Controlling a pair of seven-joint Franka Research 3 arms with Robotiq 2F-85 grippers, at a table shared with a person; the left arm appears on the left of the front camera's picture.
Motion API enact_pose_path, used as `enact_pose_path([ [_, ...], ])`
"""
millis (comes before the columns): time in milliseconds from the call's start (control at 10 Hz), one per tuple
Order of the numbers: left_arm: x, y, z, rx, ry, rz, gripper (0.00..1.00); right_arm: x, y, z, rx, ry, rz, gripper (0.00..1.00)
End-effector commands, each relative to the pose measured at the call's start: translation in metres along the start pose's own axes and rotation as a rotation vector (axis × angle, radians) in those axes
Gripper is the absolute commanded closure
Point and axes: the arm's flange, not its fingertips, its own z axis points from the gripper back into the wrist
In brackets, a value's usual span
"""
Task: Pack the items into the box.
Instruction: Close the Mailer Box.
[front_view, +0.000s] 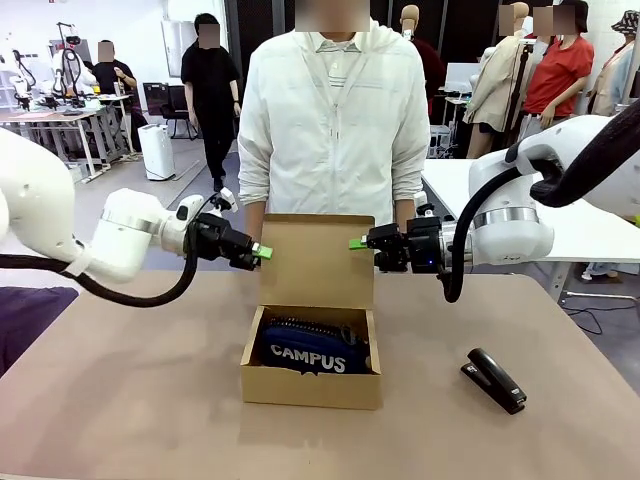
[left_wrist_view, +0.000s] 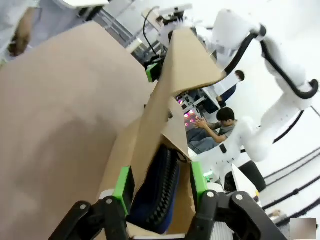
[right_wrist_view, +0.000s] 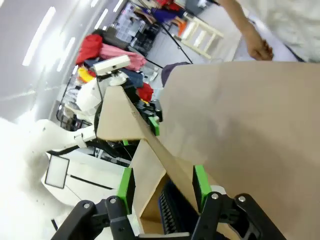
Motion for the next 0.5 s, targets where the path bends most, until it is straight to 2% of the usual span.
enact_pose_path([
  [0,-0.021,-0.021,-0.001,-0.047,-0.019,-0.1,0.4,-0.031,0.02,0.003,0.035,-0.04,0.122,0.37],
  [200,-0.038,-0.037,-0.009,-0.115,-0.014,-0.336,0.4,-0.045,0.024,0.003,-0.011,-0.053,0.209,0.37],
  [400,-0.05,-0.04,-0.014,-0.012,-0.049,-0.53,0.4,-0.053,0.016,-0.001,-0.03,-0.046,0.228,0.37],
])
